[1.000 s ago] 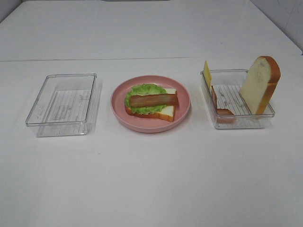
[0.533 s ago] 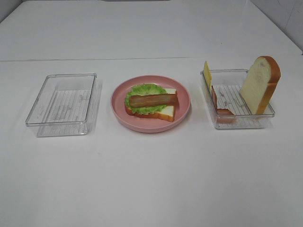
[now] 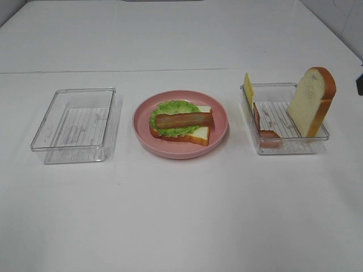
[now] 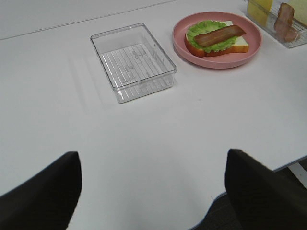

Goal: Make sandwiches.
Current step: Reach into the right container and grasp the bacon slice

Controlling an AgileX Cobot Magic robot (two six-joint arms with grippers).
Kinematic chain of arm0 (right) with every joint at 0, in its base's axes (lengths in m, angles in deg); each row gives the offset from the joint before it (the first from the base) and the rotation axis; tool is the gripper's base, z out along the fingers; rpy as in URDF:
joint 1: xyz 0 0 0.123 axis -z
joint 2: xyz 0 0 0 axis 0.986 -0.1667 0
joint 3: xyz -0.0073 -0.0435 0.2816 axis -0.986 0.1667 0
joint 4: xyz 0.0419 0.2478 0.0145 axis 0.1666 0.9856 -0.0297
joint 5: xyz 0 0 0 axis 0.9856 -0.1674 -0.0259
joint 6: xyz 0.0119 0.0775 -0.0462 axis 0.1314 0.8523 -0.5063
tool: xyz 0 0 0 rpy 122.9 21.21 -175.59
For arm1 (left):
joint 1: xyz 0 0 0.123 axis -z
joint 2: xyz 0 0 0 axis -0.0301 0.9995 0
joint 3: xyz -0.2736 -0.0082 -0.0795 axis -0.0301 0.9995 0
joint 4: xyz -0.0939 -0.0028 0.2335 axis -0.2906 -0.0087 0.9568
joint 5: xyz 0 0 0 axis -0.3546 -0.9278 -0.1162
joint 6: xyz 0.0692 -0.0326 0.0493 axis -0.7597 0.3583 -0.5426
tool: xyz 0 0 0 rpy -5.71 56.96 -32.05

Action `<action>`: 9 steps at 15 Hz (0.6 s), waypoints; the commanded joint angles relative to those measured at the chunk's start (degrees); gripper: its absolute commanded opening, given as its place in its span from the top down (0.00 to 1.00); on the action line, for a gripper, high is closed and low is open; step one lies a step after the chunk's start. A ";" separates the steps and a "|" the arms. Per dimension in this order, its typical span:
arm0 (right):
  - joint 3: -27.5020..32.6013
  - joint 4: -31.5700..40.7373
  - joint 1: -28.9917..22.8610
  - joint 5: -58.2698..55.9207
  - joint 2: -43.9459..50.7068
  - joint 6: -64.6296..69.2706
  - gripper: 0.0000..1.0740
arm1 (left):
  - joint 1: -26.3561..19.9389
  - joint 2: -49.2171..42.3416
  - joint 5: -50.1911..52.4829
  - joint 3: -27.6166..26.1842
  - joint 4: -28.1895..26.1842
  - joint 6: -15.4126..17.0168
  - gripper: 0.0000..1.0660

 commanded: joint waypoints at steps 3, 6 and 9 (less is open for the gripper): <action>-12.03 2.52 0.23 -2.69 -15.93 -1.66 0.29 | 0.23 -1.38 0.69 0.11 -0.52 0.06 0.27; -18.39 2.12 -4.07 -5.67 -24.12 -0.46 0.29 | 0.23 -1.38 0.69 0.11 -0.52 0.06 0.27; -24.64 2.06 -9.28 -6.19 -30.48 3.32 0.29 | 0.23 -1.38 0.69 0.11 -0.52 0.06 0.27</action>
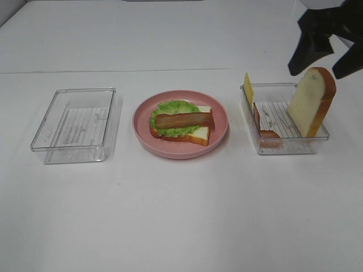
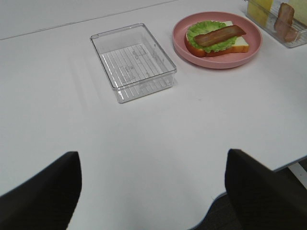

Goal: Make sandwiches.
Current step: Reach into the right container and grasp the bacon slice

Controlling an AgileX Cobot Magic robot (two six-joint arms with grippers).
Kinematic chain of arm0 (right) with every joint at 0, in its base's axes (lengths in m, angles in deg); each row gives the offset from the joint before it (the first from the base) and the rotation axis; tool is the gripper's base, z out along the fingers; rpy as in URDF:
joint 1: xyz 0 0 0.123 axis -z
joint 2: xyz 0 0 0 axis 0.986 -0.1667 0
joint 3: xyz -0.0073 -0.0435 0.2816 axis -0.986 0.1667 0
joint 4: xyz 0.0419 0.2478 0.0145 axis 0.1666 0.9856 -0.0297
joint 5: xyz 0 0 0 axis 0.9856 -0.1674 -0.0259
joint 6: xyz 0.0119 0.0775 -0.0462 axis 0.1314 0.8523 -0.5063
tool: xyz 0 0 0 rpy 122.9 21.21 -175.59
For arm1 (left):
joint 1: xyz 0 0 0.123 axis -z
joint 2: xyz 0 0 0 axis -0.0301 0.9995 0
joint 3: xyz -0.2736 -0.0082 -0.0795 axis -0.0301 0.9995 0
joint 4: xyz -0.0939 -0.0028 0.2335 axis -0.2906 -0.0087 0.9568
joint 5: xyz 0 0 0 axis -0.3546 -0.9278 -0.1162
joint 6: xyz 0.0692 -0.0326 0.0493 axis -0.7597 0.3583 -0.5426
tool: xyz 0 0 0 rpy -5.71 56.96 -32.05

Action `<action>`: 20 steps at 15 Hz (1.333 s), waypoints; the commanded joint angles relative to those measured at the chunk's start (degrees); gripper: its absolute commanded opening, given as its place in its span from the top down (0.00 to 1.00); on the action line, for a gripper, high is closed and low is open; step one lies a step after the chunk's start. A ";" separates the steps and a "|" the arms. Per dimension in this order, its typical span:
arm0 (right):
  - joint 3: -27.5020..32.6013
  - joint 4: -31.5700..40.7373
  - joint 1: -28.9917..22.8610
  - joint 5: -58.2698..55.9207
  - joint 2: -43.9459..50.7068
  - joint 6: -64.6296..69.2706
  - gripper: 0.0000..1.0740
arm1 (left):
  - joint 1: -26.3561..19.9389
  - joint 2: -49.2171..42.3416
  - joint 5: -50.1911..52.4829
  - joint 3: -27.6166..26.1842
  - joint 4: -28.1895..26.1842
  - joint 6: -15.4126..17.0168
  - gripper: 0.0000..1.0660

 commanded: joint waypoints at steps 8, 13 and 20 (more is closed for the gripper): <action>-18.45 -0.34 -5.79 -11.00 -21.03 4.53 0.32 | 0.23 -1.38 0.69 0.11 -0.52 0.06 0.27; -26.87 -6.13 -5.79 -13.29 -32.43 5.67 0.32 | 0.23 -1.38 0.69 0.11 -0.52 0.06 0.27; -26.93 -6.25 -5.67 -11.92 -35.07 6.36 0.55 | 0.23 -1.38 0.69 0.11 -0.52 0.06 0.27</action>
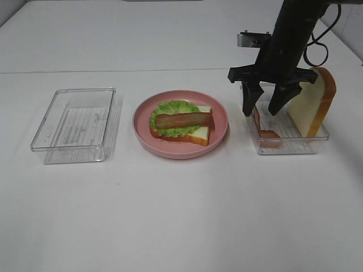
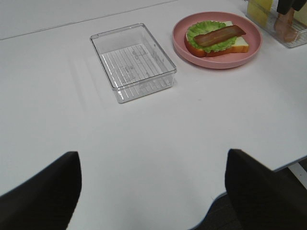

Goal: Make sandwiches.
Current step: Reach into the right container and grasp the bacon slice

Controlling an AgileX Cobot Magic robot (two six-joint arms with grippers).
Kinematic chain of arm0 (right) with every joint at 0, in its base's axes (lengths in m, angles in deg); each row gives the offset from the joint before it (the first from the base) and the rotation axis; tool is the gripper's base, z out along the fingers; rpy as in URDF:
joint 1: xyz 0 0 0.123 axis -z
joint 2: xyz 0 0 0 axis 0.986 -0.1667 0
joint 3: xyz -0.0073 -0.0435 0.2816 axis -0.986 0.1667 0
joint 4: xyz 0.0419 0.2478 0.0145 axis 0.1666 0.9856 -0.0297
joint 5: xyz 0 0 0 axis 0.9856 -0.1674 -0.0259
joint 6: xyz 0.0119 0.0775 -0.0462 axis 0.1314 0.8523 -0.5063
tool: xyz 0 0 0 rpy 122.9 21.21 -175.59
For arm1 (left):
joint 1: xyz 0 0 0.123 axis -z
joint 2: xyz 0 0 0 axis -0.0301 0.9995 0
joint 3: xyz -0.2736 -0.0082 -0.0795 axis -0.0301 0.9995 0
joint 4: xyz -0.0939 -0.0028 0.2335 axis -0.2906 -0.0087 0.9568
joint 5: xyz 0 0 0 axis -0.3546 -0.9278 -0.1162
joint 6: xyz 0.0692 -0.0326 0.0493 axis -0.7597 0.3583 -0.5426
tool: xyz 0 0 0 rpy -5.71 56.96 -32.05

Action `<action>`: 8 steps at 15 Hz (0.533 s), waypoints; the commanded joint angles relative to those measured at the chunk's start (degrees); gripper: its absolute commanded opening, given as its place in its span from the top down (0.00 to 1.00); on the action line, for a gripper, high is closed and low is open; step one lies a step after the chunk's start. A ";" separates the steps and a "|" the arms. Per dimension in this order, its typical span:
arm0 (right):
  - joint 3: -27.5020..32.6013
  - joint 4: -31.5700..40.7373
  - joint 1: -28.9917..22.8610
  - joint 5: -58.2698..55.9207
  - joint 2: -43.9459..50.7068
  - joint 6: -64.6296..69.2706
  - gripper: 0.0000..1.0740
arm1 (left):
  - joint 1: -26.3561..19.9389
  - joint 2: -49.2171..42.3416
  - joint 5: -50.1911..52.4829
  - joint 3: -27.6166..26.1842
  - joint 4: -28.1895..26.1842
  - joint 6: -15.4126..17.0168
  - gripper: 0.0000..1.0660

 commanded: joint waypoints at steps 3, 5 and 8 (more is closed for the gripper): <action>-0.29 -0.23 0.17 0.74 -0.11 0.46 0.58 | 0.23 -1.38 0.63 0.11 -0.52 0.06 0.27; -0.29 0.34 0.17 1.49 -0.11 0.46 0.58 | 0.23 -1.38 0.63 0.11 -0.52 0.06 0.27; -0.23 0.34 0.17 1.38 -0.11 0.46 0.58 | 0.23 -1.38 0.63 0.11 -0.52 0.06 0.27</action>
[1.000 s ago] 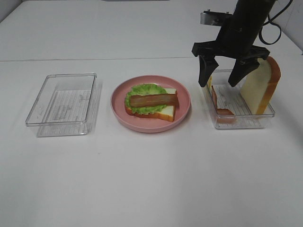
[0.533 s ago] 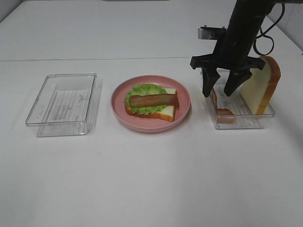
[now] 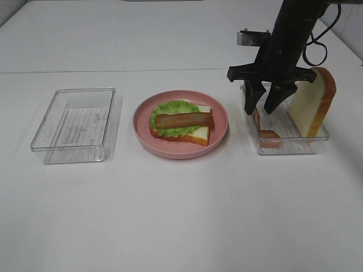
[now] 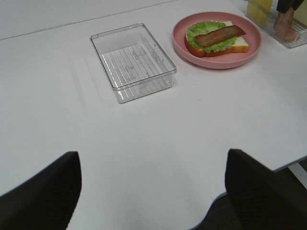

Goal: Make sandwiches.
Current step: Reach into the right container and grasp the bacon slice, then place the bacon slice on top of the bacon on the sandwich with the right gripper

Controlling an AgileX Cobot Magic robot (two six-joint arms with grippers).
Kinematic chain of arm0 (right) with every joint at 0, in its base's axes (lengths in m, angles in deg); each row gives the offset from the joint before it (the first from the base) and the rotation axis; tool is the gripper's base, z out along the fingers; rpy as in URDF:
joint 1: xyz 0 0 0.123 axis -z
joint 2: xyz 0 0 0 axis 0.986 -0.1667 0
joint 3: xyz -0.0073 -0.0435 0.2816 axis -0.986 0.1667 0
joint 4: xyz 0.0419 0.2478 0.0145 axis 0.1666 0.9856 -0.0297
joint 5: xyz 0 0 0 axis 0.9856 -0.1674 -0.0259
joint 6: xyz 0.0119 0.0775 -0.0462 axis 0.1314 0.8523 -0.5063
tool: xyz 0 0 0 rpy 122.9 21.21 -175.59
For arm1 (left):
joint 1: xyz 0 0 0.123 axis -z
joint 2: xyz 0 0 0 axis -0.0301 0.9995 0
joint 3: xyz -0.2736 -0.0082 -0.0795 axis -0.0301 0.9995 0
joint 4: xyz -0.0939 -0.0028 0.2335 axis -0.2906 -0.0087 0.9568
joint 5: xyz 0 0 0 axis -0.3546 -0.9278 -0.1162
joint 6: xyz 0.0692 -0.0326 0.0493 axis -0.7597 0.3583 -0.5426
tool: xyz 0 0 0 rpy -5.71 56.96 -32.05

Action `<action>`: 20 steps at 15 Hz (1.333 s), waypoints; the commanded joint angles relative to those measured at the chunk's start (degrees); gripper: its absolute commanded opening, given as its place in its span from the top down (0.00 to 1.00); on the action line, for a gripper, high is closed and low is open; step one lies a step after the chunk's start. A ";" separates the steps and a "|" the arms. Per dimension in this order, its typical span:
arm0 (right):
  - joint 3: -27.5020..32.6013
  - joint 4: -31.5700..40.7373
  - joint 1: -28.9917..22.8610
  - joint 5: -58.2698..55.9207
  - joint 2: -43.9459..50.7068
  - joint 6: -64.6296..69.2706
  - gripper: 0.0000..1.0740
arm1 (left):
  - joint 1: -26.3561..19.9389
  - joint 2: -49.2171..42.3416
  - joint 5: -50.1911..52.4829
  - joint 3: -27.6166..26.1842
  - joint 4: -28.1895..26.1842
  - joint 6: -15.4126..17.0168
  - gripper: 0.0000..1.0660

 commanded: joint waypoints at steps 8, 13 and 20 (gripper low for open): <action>-0.23 0.06 0.17 -0.80 -2.81 0.40 0.75 | 0.23 -1.38 0.63 0.11 -0.52 0.06 0.27; -0.23 0.00 0.17 -1.32 -2.81 0.40 1.00 | 0.23 -1.38 0.63 0.11 -0.52 0.06 0.27; -0.23 7.05 0.06 -2.46 6.47 -1.38 1.00 | 0.23 -1.38 0.63 0.11 -0.52 0.06 0.27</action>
